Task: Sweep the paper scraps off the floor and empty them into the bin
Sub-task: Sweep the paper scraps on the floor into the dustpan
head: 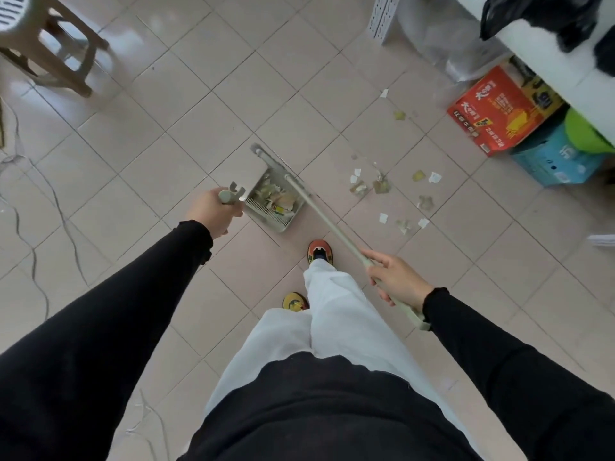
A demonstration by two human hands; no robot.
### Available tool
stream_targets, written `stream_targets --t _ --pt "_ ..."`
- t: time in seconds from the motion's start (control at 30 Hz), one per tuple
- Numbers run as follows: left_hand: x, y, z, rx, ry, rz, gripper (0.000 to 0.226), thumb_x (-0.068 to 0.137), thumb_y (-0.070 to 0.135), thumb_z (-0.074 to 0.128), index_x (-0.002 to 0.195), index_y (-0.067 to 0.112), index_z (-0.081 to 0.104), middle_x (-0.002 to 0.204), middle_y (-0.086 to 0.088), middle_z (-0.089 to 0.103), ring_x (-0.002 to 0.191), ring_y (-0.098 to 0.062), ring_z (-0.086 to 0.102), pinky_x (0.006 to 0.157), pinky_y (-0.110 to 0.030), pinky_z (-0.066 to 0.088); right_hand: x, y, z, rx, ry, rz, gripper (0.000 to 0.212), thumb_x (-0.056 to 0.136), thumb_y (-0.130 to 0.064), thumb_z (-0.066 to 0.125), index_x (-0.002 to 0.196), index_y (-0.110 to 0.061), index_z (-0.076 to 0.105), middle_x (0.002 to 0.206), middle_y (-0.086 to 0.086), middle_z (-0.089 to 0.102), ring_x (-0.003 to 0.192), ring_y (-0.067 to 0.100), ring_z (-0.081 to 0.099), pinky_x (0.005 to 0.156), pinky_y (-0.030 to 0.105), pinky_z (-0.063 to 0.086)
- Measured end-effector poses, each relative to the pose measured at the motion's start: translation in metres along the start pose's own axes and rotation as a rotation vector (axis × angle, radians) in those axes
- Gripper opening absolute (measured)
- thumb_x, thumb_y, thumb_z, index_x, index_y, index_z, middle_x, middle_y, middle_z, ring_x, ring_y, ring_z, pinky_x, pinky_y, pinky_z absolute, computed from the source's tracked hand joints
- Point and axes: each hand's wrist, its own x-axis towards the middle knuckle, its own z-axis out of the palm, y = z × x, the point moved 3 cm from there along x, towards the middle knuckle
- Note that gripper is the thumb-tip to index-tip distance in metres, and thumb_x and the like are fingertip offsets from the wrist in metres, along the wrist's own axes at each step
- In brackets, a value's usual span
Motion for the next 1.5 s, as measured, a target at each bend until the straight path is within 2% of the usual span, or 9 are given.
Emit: stream_targets --t 0.13,0.3,0.63,0.77,0.9,1.1,1.2,1.33,1.5 --pt "-0.035 -0.007 0.019 0.014 -0.015 0.050 0.023 0.095 0.014 0.058 0.116 0.012 0.066 0.111 -0.023 0.072 0.056 -0.015 0.044 0.048 -0.023 0.040 -0.022 0.035 0.002 0.115 0.079 -0.016 0.057 0.097 -0.012 0.044 0.152 -0.026 0.037 0.076 0.006 0.053 0.043 0.012 0.040 0.041 0.026 0.040" --pt "-0.072 -0.009 0.049 0.037 -0.086 0.085 0.021 0.095 0.018 0.059 0.115 0.015 0.066 0.108 -0.024 0.072 0.058 -0.016 0.044 0.052 -0.026 0.042 -0.041 0.077 -0.020 0.192 0.196 -0.012 0.054 0.098 -0.014 0.044 0.150 -0.028 0.039 0.079 0.004 0.052 0.047 0.014 0.040 0.042 0.027 0.039" --pt "-0.134 0.025 0.161 0.183 -0.186 0.202 0.019 0.096 0.028 0.059 0.106 0.015 0.068 0.097 -0.017 0.075 0.061 -0.021 0.051 0.055 -0.034 0.050 -0.077 0.186 -0.119 0.249 0.405 0.081 0.052 0.098 -0.013 0.043 0.149 -0.024 0.041 0.082 0.008 0.049 0.049 0.016 0.041 0.043 0.028 0.038" --pt "-0.163 0.050 0.221 0.203 -0.171 0.201 0.016 0.097 0.024 0.059 0.100 0.013 0.070 0.088 -0.014 0.072 0.058 -0.019 0.050 0.055 -0.033 0.049 -0.098 0.243 -0.167 0.240 0.429 0.142 0.053 0.097 -0.011 0.042 0.148 -0.025 0.043 0.078 0.006 0.049 0.050 0.017 0.041 0.044 0.029 0.037" --pt "-0.187 0.071 0.279 0.198 -0.173 0.177 0.008 0.095 0.019 0.060 0.091 0.022 0.067 0.078 -0.009 0.067 0.054 -0.019 0.049 0.050 -0.030 0.047 -0.120 0.299 -0.217 0.160 0.404 0.194 0.056 0.094 -0.012 0.042 0.148 -0.025 0.042 0.077 0.005 0.050 0.052 0.019 0.043 0.047 0.031 0.038" --pt "-0.209 0.093 0.345 0.241 -0.152 0.133 0.012 0.093 0.020 0.060 0.098 0.013 0.068 0.095 -0.018 0.074 0.061 -0.024 0.053 0.059 -0.036 0.050 -0.124 0.351 -0.263 0.052 0.326 0.243 0.055 0.096 -0.011 0.040 0.150 -0.019 0.038 0.075 0.004 0.052 0.054 0.021 0.048 0.049 0.032 0.041" --pt "-0.220 0.100 0.368 0.266 -0.157 0.093 0.016 0.094 0.019 0.058 0.103 0.012 0.069 0.092 -0.015 0.072 0.058 -0.022 0.053 0.055 -0.029 0.048 -0.109 0.353 -0.258 -0.009 0.269 0.252 0.057 0.095 -0.010 0.037 0.152 -0.016 0.036 0.083 -0.002 0.052 0.056 0.023 0.053 0.056 0.035 0.045" --pt "-0.232 0.102 0.387 0.245 -0.136 0.062 0.012 0.094 0.019 0.059 0.102 0.016 0.067 0.102 -0.017 0.074 0.060 -0.021 0.053 0.053 -0.027 0.048 -0.101 0.353 -0.233 -0.074 0.139 0.236 0.058 0.095 -0.012 0.034 0.153 -0.021 0.034 0.106 0.002 0.050 0.055 0.021 0.055 0.050 0.029 0.043" --pt "-0.239 0.100 0.399 0.200 -0.113 0.039 0.010 0.096 0.016 0.057 0.102 0.016 0.065 0.107 -0.018 0.073 0.059 -0.018 0.050 0.049 -0.026 0.044 -0.144 0.356 -0.254 -0.047 0.052 0.234 0.047 0.096 -0.010 0.039 0.141 -0.021 0.050 0.078 0.007 0.050 0.049 0.018 0.042 0.040 0.022 0.035"
